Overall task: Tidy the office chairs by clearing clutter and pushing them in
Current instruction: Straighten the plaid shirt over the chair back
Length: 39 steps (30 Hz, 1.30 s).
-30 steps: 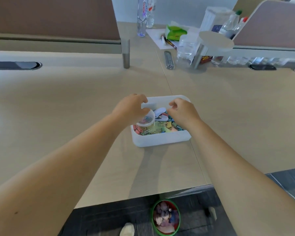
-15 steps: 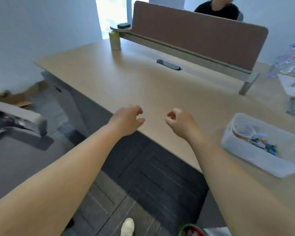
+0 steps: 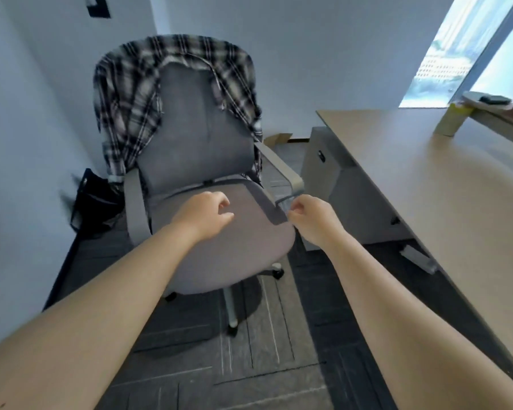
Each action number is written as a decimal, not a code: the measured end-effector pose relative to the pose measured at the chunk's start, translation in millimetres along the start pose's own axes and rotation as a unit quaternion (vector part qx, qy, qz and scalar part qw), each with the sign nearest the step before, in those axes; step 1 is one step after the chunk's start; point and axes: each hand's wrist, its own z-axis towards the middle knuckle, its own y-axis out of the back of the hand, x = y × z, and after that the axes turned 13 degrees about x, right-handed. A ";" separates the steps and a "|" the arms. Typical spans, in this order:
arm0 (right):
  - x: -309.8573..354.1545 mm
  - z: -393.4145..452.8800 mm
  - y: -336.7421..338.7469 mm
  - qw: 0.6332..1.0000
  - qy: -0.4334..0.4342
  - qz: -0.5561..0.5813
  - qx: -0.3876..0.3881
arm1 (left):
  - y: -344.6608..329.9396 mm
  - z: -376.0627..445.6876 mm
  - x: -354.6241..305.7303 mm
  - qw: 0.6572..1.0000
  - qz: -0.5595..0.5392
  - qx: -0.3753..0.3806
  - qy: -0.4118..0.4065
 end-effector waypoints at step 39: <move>239.1 379.1 -342.5 0.973 -0.108 0.039 0.203 | 104.5 179.5 461.2 0.974 -0.090 0.107 0.176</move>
